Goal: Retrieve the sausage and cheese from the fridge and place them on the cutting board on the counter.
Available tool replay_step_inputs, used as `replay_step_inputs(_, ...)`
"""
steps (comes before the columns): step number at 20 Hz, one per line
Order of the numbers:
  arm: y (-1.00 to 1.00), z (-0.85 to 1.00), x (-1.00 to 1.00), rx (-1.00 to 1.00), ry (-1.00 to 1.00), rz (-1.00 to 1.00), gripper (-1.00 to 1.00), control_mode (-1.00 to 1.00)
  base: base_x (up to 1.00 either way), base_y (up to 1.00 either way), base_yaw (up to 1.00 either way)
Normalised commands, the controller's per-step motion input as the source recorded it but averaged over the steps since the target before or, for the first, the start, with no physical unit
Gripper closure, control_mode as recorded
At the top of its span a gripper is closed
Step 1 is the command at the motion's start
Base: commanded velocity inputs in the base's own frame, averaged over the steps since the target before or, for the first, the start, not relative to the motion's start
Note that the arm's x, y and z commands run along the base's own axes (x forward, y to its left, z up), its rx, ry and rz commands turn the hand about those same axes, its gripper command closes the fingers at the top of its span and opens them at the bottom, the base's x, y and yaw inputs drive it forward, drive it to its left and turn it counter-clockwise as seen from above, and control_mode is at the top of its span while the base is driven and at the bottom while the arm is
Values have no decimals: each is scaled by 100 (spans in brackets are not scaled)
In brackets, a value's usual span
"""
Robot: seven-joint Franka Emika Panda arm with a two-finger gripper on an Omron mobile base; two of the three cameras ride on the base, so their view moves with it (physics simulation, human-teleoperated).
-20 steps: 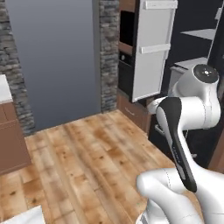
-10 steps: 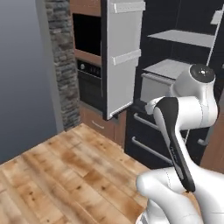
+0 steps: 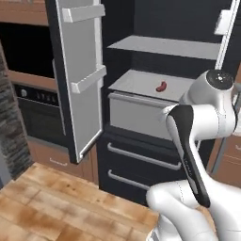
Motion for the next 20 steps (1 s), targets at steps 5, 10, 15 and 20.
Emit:
replay_step_inputs(5, 0, 0, 0, 0, 0, 0, -100, 100, 100, 13, -43)
replay_step_inputs(10, 0, 0, 0, 0, 0, 0, -100, 100, 100, 36, -54)
replay_step_inputs(15, 0, 0, 0, 0, 0, 0, -100, 100, 86, 20, -61)
replay_step_inputs(20, 0, 0, 0, 0, 0, 0, -100, 100, 52, 33, -48)
